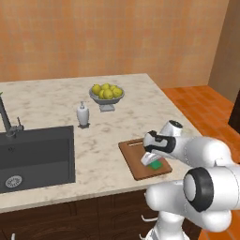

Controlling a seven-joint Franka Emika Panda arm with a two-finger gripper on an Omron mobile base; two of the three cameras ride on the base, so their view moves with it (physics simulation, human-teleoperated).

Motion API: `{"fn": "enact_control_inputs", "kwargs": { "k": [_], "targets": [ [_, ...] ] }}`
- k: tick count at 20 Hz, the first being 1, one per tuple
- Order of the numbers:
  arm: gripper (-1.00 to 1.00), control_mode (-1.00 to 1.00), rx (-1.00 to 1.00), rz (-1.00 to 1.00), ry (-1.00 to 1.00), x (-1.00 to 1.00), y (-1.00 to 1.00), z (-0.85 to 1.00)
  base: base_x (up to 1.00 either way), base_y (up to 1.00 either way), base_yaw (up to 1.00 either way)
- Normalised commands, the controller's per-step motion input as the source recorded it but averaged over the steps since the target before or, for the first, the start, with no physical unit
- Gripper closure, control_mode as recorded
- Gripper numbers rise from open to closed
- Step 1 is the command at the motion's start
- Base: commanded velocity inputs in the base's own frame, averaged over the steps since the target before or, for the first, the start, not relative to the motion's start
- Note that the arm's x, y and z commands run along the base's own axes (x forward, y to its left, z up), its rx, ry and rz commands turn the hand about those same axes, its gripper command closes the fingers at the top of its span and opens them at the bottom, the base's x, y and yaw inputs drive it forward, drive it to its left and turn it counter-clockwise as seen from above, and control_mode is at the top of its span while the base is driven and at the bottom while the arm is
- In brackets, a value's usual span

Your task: Pick up the sponge from the counter and clean the cutting board by briefly scrubbing or pressing down on the cutting board. Once finished, release the sponge.

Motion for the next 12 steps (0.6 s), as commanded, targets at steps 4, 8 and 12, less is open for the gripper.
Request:
{"fn": "enact_control_inputs", "kwargs": {
  "k": [4,8,12],
  "targets": [
    [1.00,-1.00,0.07,0.18,0.02,0.14,0.20,-0.16,0.00,0.00,0.00],
    [1.00,-1.00,0.11,0.29,0.04,0.02,0.50,-0.07,0.00,0.00,0.00],
    [1.00,-1.00,0.01,0.28,0.01,0.00,0.59,-0.03,0.00,0.00,0.00]
  ]
}}
